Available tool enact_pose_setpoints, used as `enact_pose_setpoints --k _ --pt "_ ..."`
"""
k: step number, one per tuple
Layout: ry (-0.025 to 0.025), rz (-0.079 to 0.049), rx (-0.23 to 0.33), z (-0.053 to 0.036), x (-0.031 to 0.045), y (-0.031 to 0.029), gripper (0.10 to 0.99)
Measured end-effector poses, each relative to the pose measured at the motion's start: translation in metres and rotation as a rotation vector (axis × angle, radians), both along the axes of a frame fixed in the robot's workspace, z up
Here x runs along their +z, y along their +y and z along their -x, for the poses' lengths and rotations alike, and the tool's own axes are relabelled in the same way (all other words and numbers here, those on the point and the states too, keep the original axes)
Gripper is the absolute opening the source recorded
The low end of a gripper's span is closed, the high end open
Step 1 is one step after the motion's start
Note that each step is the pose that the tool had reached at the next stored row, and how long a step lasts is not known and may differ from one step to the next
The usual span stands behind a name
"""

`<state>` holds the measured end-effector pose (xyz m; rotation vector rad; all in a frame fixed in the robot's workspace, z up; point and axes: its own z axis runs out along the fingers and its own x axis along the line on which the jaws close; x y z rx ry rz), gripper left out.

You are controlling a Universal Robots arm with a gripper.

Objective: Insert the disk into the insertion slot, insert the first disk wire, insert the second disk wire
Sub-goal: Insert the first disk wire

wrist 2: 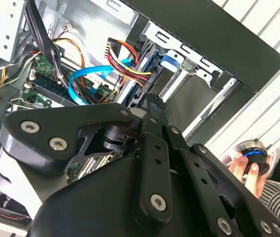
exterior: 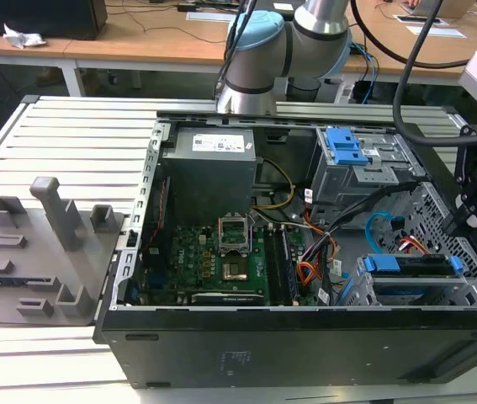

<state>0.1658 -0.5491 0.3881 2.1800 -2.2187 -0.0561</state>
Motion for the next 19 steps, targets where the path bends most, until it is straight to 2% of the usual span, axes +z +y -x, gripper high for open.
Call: enact_pose_setpoints --k 3,9,19 --pt "0.0 -0.001 0.0 0.0 0.0 0.0 0.106" --pt "0.0 -0.001 0.0 0.0057 -0.0004 0.0 0.106" --pt "0.0001 -0.001 0.0 0.0115 -0.0067 0.0 0.106"
